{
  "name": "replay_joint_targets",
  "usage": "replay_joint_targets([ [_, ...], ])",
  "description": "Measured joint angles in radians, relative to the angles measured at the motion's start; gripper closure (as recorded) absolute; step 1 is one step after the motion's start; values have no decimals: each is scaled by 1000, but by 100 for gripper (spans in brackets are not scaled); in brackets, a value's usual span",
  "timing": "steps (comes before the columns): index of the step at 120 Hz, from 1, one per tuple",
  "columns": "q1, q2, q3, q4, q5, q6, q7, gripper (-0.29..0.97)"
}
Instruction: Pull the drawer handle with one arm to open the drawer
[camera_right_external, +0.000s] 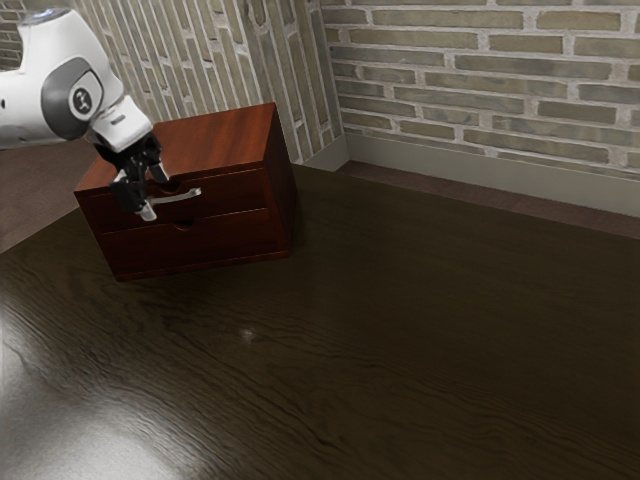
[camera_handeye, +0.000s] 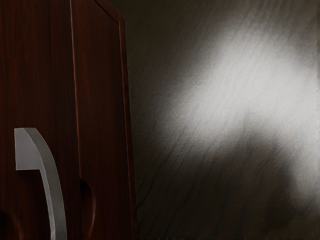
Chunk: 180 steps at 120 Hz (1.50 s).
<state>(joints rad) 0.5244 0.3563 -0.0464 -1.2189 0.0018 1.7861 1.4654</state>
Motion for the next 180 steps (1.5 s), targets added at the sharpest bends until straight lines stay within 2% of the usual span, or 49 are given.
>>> replay_joint_targets([
  [10,-1,-31,1,-75,1,29,4,0],
  [25,0,-40,2,-113,5,82,8,0],
  [60,1,-37,6,-121,7,166,16,0],
  [145,2,-26,15,-169,5,220,25,-1],
  [180,0,-31,16,-175,2,226,25,17],
])
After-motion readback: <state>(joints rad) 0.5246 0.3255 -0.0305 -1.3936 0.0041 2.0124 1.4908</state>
